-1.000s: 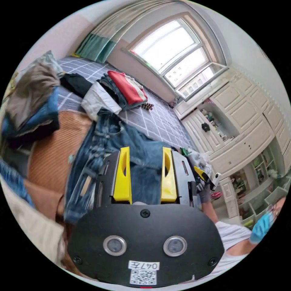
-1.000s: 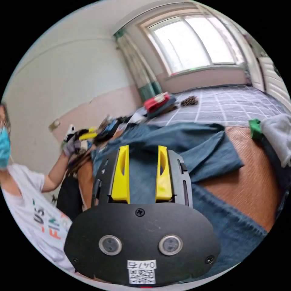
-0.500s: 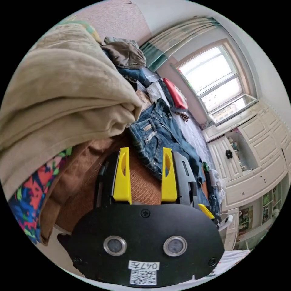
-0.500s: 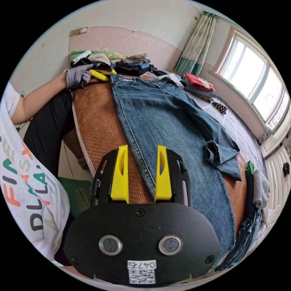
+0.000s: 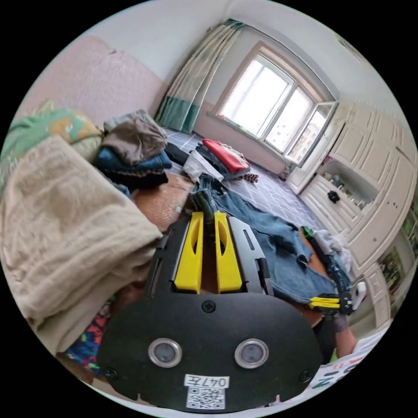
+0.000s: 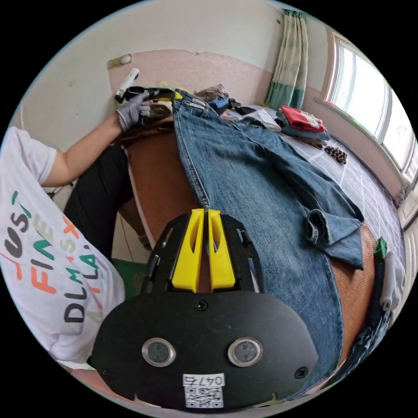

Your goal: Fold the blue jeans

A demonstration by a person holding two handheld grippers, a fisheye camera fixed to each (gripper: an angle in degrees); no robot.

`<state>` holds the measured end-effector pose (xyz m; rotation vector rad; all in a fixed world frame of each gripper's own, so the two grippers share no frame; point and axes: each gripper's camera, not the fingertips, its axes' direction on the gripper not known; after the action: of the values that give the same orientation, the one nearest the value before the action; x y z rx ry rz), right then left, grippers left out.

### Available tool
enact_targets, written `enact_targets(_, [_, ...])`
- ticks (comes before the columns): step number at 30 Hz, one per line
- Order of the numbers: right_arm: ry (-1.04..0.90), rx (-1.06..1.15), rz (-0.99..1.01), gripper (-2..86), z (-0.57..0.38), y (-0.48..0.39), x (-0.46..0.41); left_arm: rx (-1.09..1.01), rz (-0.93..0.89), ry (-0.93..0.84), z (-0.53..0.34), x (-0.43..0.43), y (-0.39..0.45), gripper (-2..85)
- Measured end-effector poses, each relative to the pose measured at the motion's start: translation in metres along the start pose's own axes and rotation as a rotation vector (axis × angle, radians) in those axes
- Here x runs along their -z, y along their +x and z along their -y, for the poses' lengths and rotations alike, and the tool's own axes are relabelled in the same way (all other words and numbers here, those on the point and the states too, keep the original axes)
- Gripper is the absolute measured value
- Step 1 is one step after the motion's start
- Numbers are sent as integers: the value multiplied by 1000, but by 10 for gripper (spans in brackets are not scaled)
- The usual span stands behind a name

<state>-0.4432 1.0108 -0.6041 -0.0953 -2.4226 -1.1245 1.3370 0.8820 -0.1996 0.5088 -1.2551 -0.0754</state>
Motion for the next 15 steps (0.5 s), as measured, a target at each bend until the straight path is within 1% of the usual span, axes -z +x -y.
enact_targets(1, [15, 7, 23, -5, 3, -1, 1, -5, 80, 27, 6, 19, 9, 43])
enact_targets(2, [33, 27, 71, -3, 8, -4, -2, 3, 119, 39, 7, 28, 12, 43])
enact_targets(4, [12, 63, 158, 5, 16, -8, -15, 74, 274, 67, 5, 57, 14, 45])
enact_targets(6, [-14, 78, 190, 28, 17, -5, -30, 100, 340, 50, -1, 65, 15, 49])
enact_targets(7, [-2, 68, 167, 36, 15, 0, -30, 77, 326, 50, -4, 68, 21, 52])
enact_targets(8, [38, 13, 82, 47, 5, 17, -26, 61, 322, 56, -5, 70, 27, 54])
enact_targets(9, [91, -92, -12, 55, -9, 43, -19, 37, 346, 75, -3, 79, 41, 61])
enact_targets(10, [120, -156, -49, 58, -18, 58, -15, 13, 393, 115, 1, 93, 59, 70])
enact_targets(11, [178, -289, -99, 63, -37, 90, -7, 0, 416, 146, 2, 101, 69, 72])
enact_targets(12, [217, -424, -125, 67, -58, 122, -4, -29, 443, 219, 4, 116, 91, 75])
enact_targets(13, [227, -486, -131, 70, -68, 136, -4, -65, 436, 281, 6, 127, 112, 67])
enact_targets(14, [236, -586, -141, 75, -86, 159, -9, -87, 419, 301, 7, 129, 123, 63])
enact_targets(15, [233, -658, -158, 81, -99, 177, -18, -128, 364, 310, 10, 126, 141, 50])
